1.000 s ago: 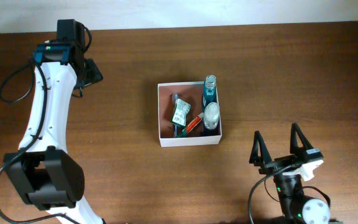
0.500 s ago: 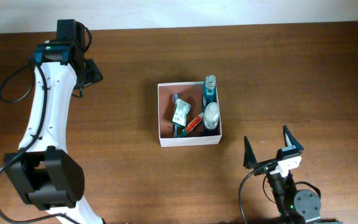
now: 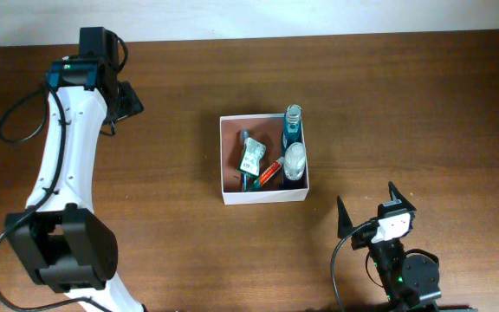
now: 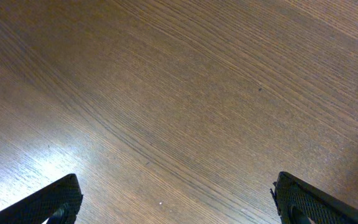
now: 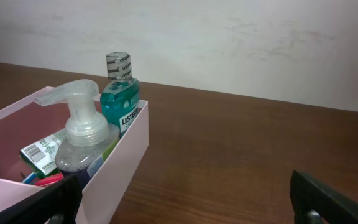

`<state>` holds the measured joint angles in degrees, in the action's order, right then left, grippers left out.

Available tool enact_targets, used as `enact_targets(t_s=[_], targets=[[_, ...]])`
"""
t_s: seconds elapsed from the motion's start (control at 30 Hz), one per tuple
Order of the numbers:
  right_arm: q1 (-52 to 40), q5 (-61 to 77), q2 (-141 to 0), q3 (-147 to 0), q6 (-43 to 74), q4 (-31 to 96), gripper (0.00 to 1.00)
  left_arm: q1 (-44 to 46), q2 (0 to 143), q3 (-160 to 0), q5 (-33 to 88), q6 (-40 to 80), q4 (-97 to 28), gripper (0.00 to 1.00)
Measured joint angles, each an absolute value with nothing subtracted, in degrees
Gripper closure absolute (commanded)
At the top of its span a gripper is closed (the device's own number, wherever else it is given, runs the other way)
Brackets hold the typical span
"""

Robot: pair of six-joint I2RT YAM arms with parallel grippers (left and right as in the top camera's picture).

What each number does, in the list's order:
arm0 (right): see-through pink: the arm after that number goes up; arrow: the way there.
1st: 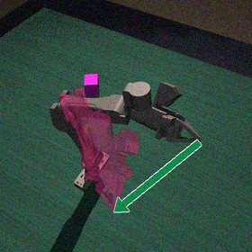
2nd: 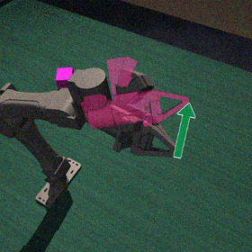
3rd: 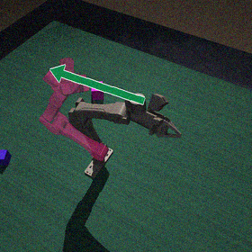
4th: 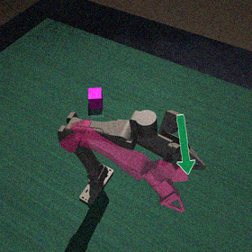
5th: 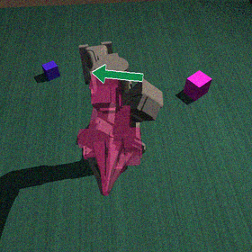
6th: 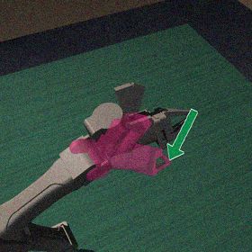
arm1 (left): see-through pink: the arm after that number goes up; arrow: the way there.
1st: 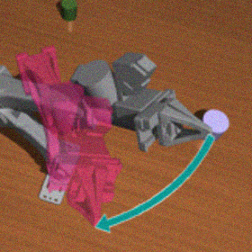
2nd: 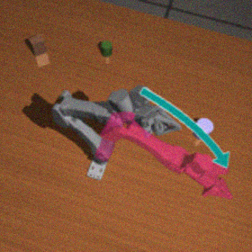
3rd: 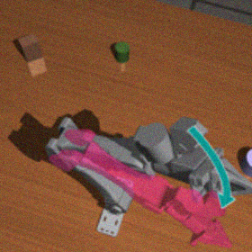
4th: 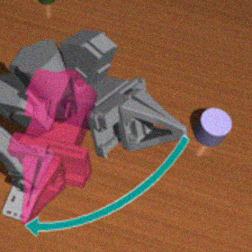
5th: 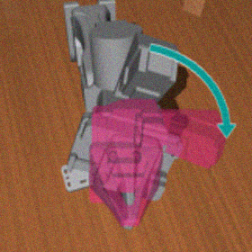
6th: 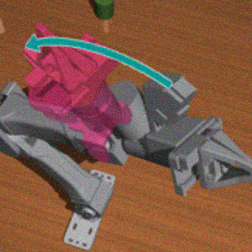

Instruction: Pack container

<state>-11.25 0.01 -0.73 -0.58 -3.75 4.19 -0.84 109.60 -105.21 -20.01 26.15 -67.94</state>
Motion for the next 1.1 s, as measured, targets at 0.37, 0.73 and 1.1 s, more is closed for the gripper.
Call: enact_targets(t_s=[0.37,0.73,1.1], targets=[[-11.25,0.03,-0.73,-0.58,-3.92,4.21,0.02,-0.84,109.60,-105.21,-20.01,26.15,-67.96,0.01],[-11.25,0.03,-0.73,-0.58,-3.90,4.21,0.02,-0.84,109.60,-105.21,-20.01,26.15,-67.96,0.01],[-11.25,0.01,-0.73,-0.58,-3.92,4.21,0.02,-1.15,109.38,-98.87,-20.03,26.15,-67.85,0.01]])
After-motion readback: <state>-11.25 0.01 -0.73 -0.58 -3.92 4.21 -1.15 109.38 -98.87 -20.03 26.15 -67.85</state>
